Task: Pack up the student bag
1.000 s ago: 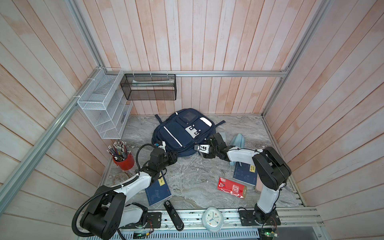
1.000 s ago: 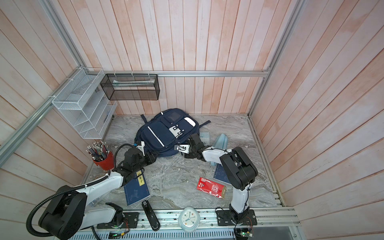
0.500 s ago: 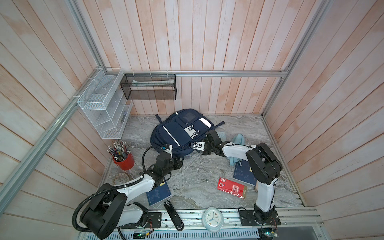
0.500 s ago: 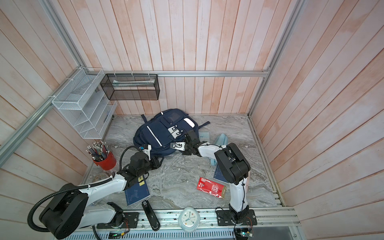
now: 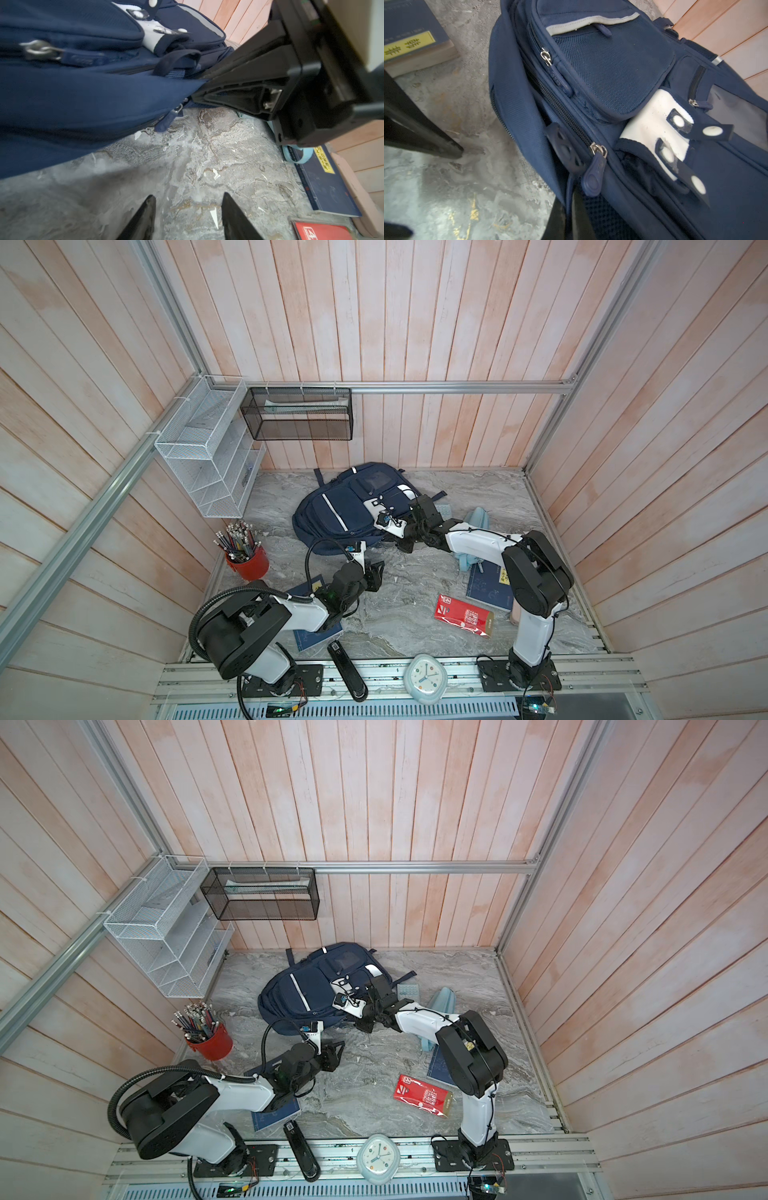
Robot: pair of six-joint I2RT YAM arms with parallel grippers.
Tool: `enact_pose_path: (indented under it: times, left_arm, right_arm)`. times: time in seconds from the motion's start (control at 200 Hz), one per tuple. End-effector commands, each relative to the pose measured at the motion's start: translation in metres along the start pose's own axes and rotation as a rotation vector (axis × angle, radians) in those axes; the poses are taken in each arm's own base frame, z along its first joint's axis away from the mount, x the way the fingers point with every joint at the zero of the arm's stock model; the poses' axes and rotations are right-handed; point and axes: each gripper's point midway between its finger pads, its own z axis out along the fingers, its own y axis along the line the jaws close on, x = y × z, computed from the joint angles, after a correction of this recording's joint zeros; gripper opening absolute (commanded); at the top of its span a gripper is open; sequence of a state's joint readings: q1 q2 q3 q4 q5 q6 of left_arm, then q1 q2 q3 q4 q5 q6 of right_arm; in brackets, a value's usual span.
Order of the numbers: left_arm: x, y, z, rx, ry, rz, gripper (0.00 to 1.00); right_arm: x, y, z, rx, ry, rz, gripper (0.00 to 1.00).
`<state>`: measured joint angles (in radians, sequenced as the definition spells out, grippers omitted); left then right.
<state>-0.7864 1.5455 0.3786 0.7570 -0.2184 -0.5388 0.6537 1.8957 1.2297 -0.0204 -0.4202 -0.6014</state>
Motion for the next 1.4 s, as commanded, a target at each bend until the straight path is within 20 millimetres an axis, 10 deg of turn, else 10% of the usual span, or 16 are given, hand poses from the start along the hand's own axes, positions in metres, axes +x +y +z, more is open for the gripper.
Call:
enact_pose_path:
  times: [0.0,0.14,0.235,0.37,0.785,0.96,1.055,1.395]
  left_arm:
    - [-0.028,0.000,0.013,-0.078,-0.133,0.058,0.54]
    - [-0.030,0.003,0.028,-0.117,-0.147,0.074,0.48]
    - [-0.028,0.005,0.035,-0.146,-0.124,0.072,0.17]
    - [-0.026,0.005,0.026,-0.129,-0.098,0.040,0.00]
    - [-0.016,0.041,-0.026,-0.185,0.049,-0.065,0.00]
    - [-0.026,0.013,-0.026,-0.069,0.006,-0.029,0.00]
    - [-0.031,-0.006,-0.030,-0.011,-0.067,0.013,0.24]
    - [-0.031,0.000,-0.009,-0.061,-0.128,0.073,0.38]
  right_arm:
    - [-0.043,0.018,-0.011,-0.106,-0.119,0.031,0.00]
    - [-0.049,0.029,-0.017,-0.147,-0.151,0.030,0.00]
    - [-0.045,0.031,-0.019,-0.145,-0.138,0.022,0.00]
    - [-0.030,0.026,-0.019,-0.105,-0.093,0.025,0.00]
    - [0.005,0.008,-0.025,-0.032,-0.017,0.085,0.00]
    - [-0.026,0.016,-0.027,-0.094,-0.096,0.121,0.00]
    - [-0.046,0.015,-0.029,-0.134,-0.135,0.181,0.00]
    - [-0.072,0.030,-0.023,-0.164,-0.136,0.175,0.00]
